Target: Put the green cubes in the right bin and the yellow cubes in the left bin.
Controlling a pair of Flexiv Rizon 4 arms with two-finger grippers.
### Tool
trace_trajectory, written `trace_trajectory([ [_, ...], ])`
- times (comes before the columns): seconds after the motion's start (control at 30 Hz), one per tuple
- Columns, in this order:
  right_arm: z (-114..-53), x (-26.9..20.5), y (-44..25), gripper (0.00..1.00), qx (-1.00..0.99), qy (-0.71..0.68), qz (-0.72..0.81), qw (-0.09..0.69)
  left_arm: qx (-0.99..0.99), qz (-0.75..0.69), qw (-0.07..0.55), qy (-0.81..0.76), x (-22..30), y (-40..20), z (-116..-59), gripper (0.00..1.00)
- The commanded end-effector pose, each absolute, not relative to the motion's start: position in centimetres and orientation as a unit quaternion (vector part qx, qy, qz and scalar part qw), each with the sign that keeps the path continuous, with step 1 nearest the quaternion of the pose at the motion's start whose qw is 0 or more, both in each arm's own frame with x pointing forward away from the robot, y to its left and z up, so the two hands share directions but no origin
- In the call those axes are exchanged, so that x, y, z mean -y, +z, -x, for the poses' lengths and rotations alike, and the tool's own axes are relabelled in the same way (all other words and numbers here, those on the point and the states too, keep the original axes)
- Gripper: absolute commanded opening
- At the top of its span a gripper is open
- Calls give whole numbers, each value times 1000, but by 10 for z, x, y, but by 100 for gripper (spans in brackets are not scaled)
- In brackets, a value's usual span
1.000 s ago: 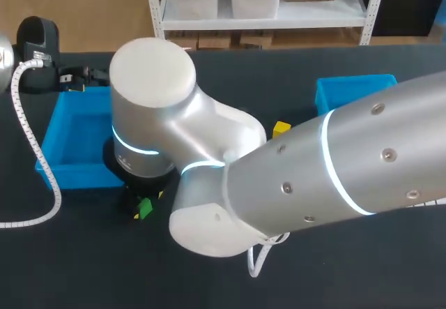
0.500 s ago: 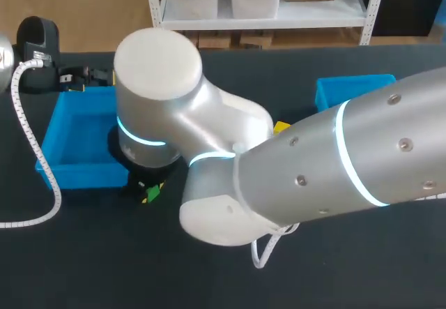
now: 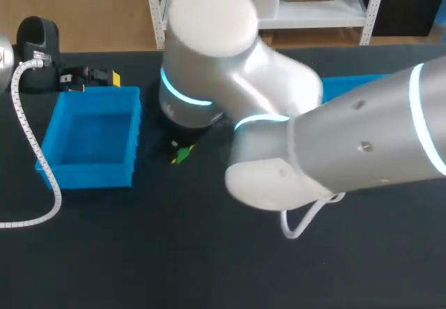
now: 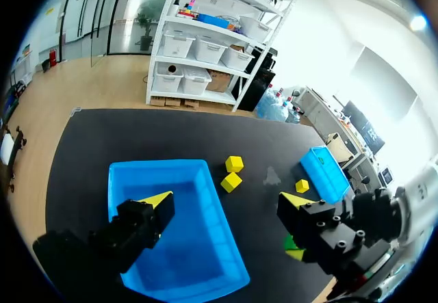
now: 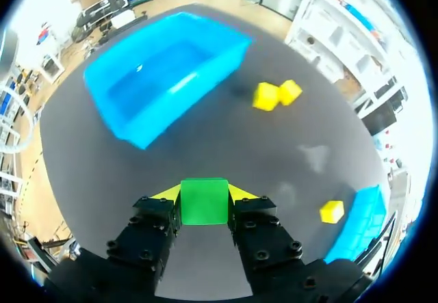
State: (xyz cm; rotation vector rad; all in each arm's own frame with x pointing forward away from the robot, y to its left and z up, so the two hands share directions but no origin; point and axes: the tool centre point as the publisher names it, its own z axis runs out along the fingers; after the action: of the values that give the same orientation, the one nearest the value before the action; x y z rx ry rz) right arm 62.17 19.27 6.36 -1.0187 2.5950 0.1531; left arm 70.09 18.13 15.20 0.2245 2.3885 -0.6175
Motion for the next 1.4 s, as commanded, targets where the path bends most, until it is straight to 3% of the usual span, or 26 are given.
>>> trace_trajectory([
  [0.03, -628, -159, 87, 0, -910, 60, 347, 218, -909, -87, 329, -240, -183, 150, -700, 100],
  [0.47, -686, -62, 136, 0, -909, -14, 280, 307, -909, -87, 329, -240, -183, 150, -700, 100],
  [1.03, -741, 111, 134, 0, -947, -54, 131, 290, -909, -87, 329, -240, -183, 150, -700, 100],
  [1.4, -742, 168, 93, 0, -965, -60, 62, 249, -909, -87, 329, -240, -183, 150, -700, 100],
])
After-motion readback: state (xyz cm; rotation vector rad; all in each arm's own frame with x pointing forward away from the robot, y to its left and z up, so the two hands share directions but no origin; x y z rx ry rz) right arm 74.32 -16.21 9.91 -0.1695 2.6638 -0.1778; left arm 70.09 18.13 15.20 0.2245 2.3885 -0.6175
